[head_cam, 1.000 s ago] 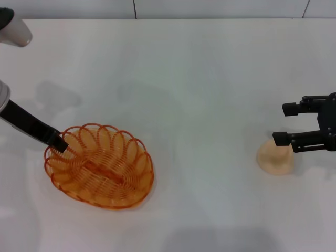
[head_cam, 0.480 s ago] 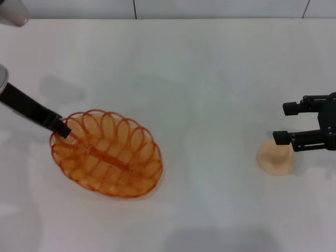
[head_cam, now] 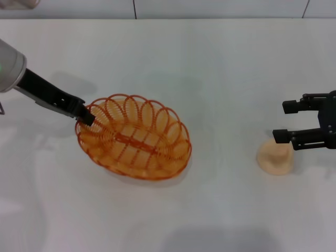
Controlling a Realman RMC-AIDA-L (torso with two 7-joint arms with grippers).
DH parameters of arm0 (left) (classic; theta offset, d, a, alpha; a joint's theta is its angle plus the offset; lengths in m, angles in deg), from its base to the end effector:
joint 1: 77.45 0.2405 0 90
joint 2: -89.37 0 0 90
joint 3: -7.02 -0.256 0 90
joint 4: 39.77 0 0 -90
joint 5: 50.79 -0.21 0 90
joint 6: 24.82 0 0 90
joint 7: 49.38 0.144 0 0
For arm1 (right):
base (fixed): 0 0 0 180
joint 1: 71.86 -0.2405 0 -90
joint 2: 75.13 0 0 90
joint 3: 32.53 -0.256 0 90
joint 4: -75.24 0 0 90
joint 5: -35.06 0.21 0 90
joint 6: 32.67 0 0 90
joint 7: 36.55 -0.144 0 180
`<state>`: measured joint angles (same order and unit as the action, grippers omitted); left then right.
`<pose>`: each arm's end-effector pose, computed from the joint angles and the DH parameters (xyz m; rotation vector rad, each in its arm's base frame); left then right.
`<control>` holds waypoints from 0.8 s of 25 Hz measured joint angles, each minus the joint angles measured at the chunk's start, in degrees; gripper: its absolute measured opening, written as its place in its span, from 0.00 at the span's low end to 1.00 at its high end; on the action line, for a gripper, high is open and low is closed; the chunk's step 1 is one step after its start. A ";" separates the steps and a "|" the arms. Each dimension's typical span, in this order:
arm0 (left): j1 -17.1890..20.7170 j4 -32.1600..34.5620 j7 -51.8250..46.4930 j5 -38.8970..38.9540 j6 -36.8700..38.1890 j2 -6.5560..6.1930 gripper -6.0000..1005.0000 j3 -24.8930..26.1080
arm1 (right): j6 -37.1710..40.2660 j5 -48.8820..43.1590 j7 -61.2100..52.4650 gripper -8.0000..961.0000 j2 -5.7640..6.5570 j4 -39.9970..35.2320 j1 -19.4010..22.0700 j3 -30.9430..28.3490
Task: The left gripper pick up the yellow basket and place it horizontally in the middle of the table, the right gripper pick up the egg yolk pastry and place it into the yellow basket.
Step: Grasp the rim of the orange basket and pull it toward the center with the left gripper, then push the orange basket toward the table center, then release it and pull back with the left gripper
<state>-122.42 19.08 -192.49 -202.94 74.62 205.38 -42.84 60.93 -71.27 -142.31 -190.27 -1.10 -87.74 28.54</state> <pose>-0.2143 0.3767 0.0480 -2.5194 -1.4316 0.3302 0.2231 0.3018 0.0670 -2.8031 0.5569 0.4350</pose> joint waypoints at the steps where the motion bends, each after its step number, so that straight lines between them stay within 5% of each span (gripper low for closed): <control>1: 0.00 0.00 0.00 0.00 0.00 0.00 0.08 0.00 | 0.00 0.00 -0.12 0.81 0.00 -0.05 -0.08 0.00; 10: -0.15 0.04 -9.35 0.41 -2.78 -0.37 0.08 0.33 | 0.19 0.00 -0.67 0.81 0.01 -0.22 -0.46 0.23; 20: 0.07 -3.35 -13.03 3.24 -7.27 -0.60 0.08 7.60 | 0.51 0.00 -0.68 0.81 0.10 -0.22 -0.58 0.13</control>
<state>-122.36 15.73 -205.52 -199.69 67.35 204.78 -35.24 61.44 -71.28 -142.99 -190.17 -1.32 -88.32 28.67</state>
